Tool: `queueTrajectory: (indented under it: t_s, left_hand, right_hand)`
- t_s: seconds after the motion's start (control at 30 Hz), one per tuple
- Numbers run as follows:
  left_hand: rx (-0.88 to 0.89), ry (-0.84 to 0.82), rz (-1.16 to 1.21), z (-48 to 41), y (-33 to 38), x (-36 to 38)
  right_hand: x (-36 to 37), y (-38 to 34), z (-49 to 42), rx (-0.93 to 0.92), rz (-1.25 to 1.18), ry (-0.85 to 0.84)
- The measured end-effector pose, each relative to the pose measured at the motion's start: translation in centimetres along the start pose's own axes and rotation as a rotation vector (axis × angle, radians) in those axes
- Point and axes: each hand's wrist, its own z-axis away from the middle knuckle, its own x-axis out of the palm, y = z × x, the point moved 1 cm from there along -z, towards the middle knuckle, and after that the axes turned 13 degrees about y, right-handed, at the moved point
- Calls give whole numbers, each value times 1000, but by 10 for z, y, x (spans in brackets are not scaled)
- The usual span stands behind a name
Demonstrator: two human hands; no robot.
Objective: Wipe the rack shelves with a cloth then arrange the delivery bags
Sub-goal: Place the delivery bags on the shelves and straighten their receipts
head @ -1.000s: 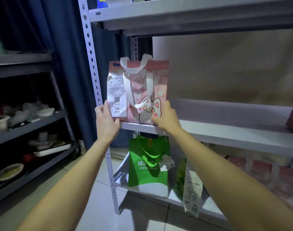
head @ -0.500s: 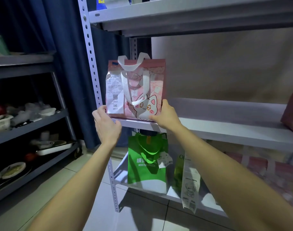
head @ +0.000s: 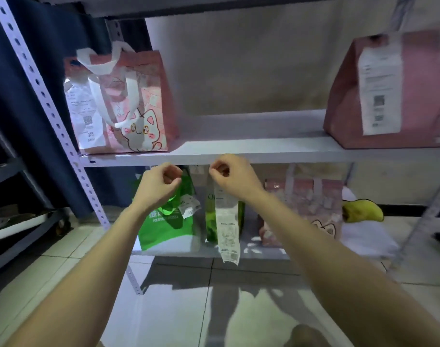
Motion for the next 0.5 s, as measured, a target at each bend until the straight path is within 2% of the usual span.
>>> queueTrajectory:
  t_s: [0.07, 0.3, 0.5]
  left_hand:
    - [16, -92, -11, 11, 8, 23]
    - [23, -321, -13, 42, 42, 105]
    - [22, -458, 15, 70, 63, 154]
  right_hand:
    - [-10, 28, 25, 71, 8, 12]
    - [-48, 128, 105, 405, 111, -142]
    - [-77, 176, 150, 498, 241, -113]
